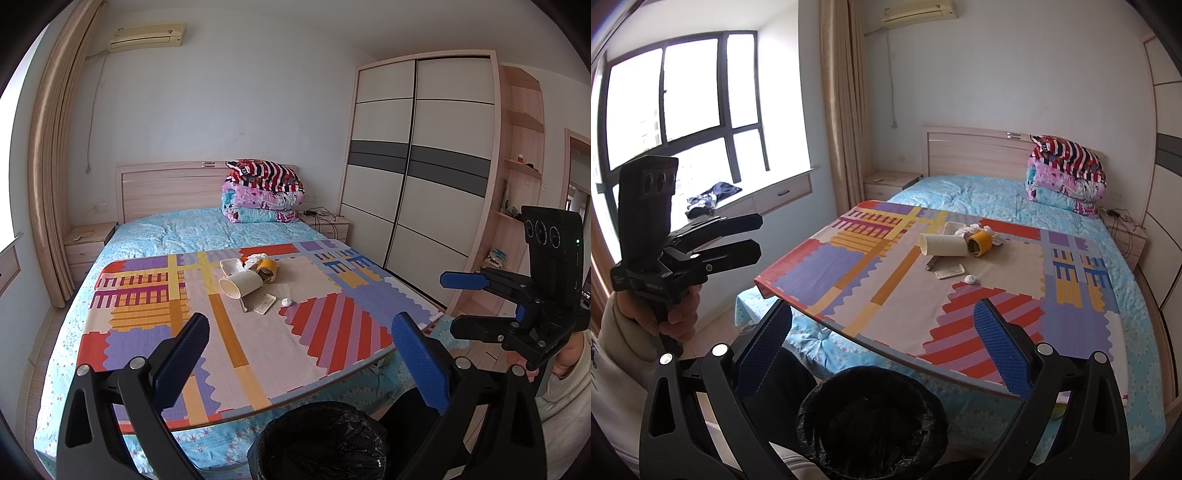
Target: Collect trash
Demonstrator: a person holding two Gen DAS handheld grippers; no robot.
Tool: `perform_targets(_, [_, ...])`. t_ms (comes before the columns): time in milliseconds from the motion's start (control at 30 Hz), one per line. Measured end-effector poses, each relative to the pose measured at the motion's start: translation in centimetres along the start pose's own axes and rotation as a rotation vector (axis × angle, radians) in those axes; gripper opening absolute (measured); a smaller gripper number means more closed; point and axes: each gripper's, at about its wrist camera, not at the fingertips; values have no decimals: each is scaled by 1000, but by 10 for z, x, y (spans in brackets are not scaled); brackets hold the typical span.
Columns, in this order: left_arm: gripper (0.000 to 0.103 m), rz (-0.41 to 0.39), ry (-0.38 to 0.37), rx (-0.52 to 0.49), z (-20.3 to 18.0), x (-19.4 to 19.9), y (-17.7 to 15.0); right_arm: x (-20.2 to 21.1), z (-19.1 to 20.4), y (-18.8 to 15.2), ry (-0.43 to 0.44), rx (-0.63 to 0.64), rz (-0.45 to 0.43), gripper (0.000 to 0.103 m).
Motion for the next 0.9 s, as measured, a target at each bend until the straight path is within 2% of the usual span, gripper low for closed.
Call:
perform_targets(533, [95,15,3,3,12,-12,7,-5,-3,0,-8,-7,1,100])
perform_targets(900, [95,98,-3,23,45,-81,14,-62,-47,6,-46,-54,49,100])
Point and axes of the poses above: each gripper's, at about its wrist camera, not at the fingertips, and x roughly against the way its jaws point, z to its left, y to its top, and after that the axes turned 1 degree about -z, right-handed
